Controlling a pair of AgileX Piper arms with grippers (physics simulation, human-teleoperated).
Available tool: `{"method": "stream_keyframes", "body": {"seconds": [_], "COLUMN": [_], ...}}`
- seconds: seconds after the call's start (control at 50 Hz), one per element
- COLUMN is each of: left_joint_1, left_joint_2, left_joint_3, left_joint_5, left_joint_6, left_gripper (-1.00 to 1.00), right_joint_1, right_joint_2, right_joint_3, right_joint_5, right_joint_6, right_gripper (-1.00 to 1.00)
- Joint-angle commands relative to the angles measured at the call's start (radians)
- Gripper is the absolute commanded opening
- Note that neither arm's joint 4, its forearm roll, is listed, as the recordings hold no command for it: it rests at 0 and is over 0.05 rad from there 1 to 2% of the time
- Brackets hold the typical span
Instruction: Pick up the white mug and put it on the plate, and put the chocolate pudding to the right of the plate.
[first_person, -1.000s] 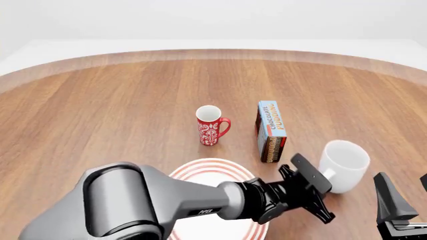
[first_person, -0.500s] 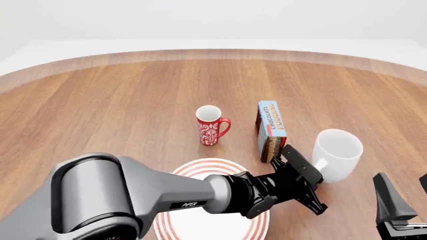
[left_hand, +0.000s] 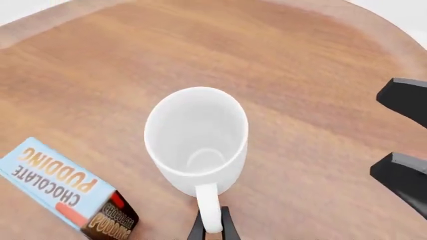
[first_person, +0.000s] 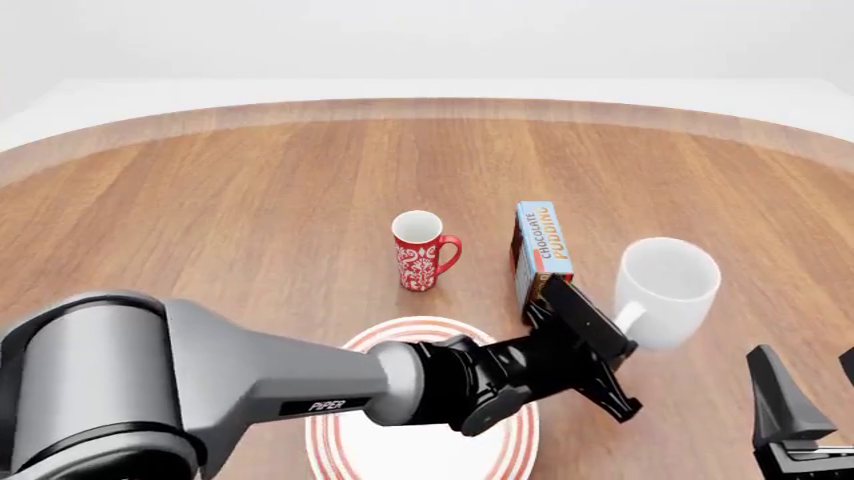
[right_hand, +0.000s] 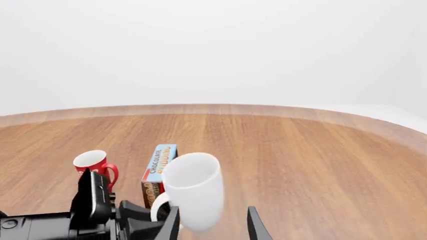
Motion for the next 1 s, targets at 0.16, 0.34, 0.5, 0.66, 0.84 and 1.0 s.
{"method": "stream_keyframes", "body": {"seconds": [0.16,0.34,0.5,0.66,0.84,1.0], "left_joint_1": [0.007,0.000,-0.007,-0.005,-0.005,-0.004], "left_joint_2": [-0.114,-0.195,-0.266,-0.342,-0.445,-0.535], "left_joint_3": [0.107,0.168,0.218,0.270,0.344,0.396], "left_joint_5": [-0.046,-0.060,-0.065,-0.070,-0.075,-0.070], "left_joint_6": [0.020,0.035,0.047,0.058,0.074,0.091], "left_gripper": [-1.00,-1.00,-1.00,-1.00,-1.00,-1.00], "right_joint_1": [0.001,0.000,0.000,0.000,0.000,-0.001], "right_joint_2": [0.000,0.000,0.000,0.000,0.000,0.000], "right_joint_3": [0.011,0.012,0.013,0.012,0.012,0.009], "right_joint_5": [-0.011,-0.013,-0.013,-0.013,-0.013,-0.010], "right_joint_6": [-0.001,0.000,-0.001,0.000,0.000,0.000], "right_gripper": [1.00,1.00,1.00,1.00,1.00,1.00]}}
